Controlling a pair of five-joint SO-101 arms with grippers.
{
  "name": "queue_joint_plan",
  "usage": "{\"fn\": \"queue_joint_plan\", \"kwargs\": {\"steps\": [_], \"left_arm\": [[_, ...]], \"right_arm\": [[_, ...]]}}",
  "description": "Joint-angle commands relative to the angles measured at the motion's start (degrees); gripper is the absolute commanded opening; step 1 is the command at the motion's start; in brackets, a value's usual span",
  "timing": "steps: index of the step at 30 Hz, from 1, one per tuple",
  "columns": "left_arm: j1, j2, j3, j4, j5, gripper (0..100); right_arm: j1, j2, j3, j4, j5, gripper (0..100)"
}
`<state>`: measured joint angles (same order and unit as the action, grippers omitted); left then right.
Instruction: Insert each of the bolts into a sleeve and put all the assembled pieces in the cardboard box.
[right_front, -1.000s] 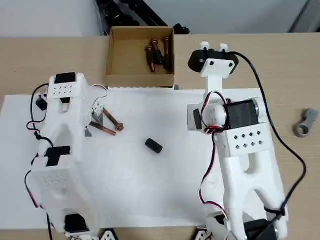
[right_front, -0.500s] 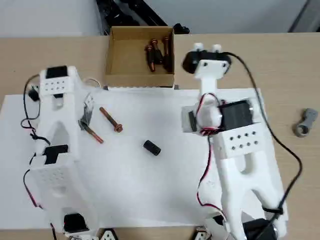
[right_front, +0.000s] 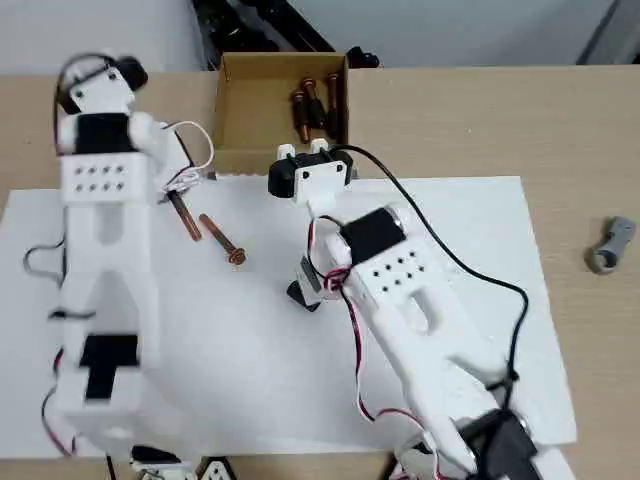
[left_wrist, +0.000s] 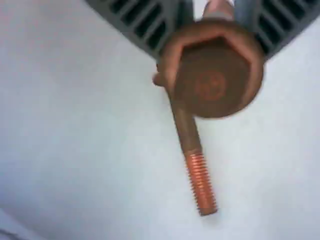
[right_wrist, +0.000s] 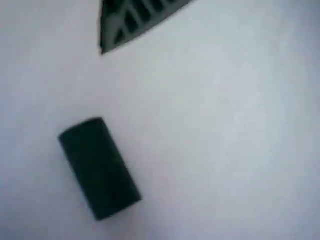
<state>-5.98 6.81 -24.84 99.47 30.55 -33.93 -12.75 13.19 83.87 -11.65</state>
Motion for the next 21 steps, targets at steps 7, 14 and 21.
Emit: {"fn": "queue_joint_plan", "kwargs": {"steps": [7, 14, 21], "left_arm": [[-2.0, -25.9, 0.0, 1.0, -4.5, 1], [-4.3, -30.9, 2.5, 1.0, -5.3, 1], [-4.3, -31.5, 5.0, 1.0, -6.5, 1]], "right_arm": [[-1.7, 9.5, -0.3, -9.0, -0.3, 17.6], [-4.9, 15.5, -0.5, -10.7, 0.1, 17.6], [-6.0, 19.7, -0.5, -13.7, 2.6, 17.6]]}}
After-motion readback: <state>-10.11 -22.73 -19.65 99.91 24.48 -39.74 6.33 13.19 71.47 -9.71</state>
